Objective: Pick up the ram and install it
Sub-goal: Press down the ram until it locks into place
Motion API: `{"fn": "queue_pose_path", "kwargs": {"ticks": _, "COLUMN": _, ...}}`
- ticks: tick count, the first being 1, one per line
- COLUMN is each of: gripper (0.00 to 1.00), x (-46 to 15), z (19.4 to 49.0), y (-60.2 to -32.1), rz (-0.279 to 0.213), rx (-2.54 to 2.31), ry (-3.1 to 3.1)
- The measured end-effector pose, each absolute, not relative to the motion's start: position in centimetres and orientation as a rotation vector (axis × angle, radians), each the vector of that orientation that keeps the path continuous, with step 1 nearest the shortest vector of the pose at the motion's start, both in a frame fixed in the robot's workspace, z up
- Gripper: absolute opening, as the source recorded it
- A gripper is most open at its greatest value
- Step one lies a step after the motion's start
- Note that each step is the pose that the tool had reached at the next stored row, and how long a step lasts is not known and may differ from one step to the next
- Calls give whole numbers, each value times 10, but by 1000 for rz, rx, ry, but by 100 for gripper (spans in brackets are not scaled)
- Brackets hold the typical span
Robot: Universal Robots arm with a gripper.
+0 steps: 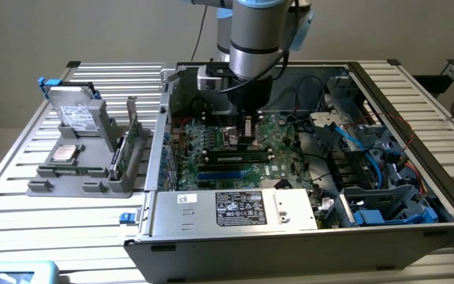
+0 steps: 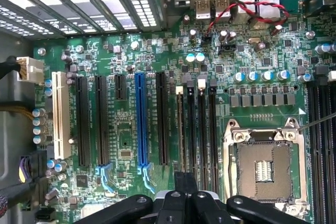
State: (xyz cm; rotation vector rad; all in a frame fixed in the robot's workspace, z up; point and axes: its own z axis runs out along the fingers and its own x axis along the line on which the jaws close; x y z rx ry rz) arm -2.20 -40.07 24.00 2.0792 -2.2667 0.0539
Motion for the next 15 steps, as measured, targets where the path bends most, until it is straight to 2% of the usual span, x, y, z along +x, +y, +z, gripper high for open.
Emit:
{"fn": "queue_pose_path", "kwargs": {"ticks": 9, "gripper": 11, "x": -22, "z": 240, "y": -401, "rz": 48, "rx": 1937, "ry": -2388}}
{"fn": "queue_pose_path", "kwargs": {"ticks": 15, "gripper": 11, "x": -22, "z": 240, "y": -401, "rz": 61, "rx": 1873, "ry": -2453}}
